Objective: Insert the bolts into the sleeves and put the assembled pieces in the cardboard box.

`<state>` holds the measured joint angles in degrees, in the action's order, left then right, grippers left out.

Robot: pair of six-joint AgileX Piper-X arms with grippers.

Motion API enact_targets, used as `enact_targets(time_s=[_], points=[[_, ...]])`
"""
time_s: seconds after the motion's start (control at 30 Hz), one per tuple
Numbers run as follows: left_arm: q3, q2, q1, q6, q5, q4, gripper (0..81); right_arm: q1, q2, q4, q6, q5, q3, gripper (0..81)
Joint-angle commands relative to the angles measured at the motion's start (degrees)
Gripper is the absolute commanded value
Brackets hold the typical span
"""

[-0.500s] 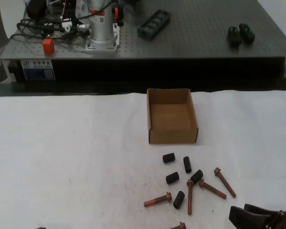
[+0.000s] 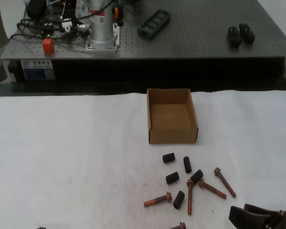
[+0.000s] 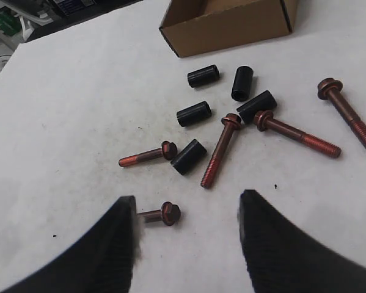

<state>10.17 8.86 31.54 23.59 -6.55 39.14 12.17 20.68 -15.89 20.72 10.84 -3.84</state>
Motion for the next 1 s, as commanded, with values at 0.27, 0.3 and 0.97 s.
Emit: enact_targets(time_s=[0.27,0.3,0.97], points=[[-0.26,-0.5,0.13,0.84,-0.53,-2.01,0.0,-0.18,-0.49,0.86,0.11,0.0,-0.27,38.5],[-0.26,-0.5,0.13,0.84,-0.53,-2.01,0.0,-0.18,-0.49,0.86,0.11,0.0,-0.27,38.5],[-0.22,-0.5,0.13,3.07,6.09,-7.92,0.0,-0.18,-0.49,5.28,-0.13,-3.83,-0.35,38.5]])
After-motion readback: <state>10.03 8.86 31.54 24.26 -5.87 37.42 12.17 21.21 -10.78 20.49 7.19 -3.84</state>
